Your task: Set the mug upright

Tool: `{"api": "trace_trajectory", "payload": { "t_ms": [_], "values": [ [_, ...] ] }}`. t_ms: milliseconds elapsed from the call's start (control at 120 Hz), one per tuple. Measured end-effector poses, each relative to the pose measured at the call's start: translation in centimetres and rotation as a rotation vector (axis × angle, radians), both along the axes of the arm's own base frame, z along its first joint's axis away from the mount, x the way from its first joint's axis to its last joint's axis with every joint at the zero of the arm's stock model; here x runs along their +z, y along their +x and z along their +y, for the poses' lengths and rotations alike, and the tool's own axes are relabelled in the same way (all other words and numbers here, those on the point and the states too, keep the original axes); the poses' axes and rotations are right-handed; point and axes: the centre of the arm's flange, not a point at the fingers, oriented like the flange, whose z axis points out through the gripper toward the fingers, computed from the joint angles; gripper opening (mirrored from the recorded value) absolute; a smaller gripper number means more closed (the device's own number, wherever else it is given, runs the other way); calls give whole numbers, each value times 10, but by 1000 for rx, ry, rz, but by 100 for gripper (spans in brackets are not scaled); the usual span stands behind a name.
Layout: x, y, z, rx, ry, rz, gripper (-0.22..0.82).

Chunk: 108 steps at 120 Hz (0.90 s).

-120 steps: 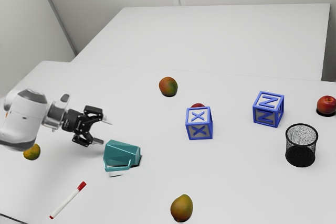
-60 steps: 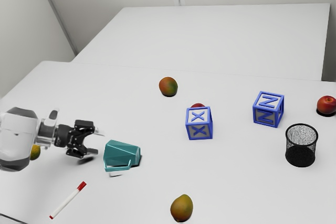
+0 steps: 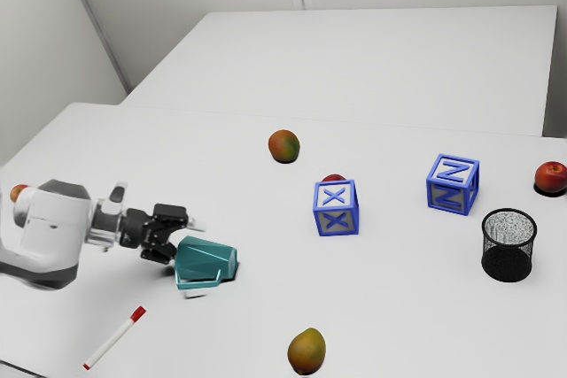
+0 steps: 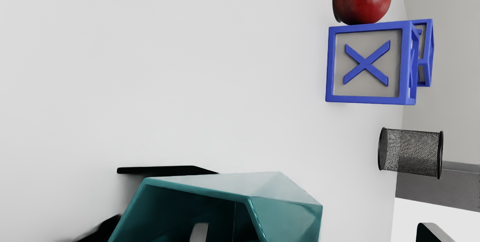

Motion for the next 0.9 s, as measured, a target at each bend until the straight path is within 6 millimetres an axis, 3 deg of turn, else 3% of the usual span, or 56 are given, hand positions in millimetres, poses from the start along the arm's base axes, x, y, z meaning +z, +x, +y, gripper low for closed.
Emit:
{"api": "trace_trajectory", "payload": {
  "t_ms": [75, 200, 283, 400, 575, 675, 817, 900],
  "values": [
    [-2, -1, 0, 10, -4, -5, 46],
    [-2, -1, 1, 22, -3, -17, 16],
    [-2, 0, 1, 26, 0, -23, 3],
    [0, 1, 1, 25, 5, -34, -7],
    [9, 3, -1, 16, 15, -64, -12],
    [35, 14, -8, -12, 33, -126, -14],
    [110, 71, 0, -214, 241, -235, -16],
    [142, 98, -9, -406, 445, -233, -16]
  ]
}}
